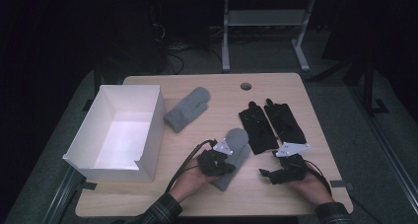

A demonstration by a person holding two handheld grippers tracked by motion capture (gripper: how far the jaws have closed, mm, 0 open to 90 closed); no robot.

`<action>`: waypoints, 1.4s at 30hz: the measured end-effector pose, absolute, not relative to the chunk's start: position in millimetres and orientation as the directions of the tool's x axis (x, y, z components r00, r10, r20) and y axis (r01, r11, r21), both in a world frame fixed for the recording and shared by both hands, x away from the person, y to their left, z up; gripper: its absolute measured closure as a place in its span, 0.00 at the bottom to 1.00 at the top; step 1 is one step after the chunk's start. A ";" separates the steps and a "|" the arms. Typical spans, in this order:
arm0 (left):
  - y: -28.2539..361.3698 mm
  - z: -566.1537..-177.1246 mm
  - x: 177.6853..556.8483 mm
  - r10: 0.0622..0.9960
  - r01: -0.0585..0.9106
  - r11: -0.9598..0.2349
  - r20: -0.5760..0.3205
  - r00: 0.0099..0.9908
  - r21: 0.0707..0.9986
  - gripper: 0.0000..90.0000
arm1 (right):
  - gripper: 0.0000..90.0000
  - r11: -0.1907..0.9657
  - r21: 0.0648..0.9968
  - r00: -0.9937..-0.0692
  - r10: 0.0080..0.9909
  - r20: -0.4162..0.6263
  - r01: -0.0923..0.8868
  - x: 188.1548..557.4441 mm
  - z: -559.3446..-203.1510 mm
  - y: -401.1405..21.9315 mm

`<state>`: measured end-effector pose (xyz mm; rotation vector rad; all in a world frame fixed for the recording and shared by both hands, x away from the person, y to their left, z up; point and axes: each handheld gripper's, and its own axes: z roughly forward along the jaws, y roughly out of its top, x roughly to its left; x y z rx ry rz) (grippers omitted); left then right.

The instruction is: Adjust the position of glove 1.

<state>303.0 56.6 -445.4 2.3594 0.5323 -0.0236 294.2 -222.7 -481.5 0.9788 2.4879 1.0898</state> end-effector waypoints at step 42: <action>128.3 -415.2 404.1 0.683 0.469 -0.551 0.049 0.729 0.691 0.74 | 0.16 0.493 0.726 -0.741 0.671 0.034 0.479 294.4 -481.6 -222.5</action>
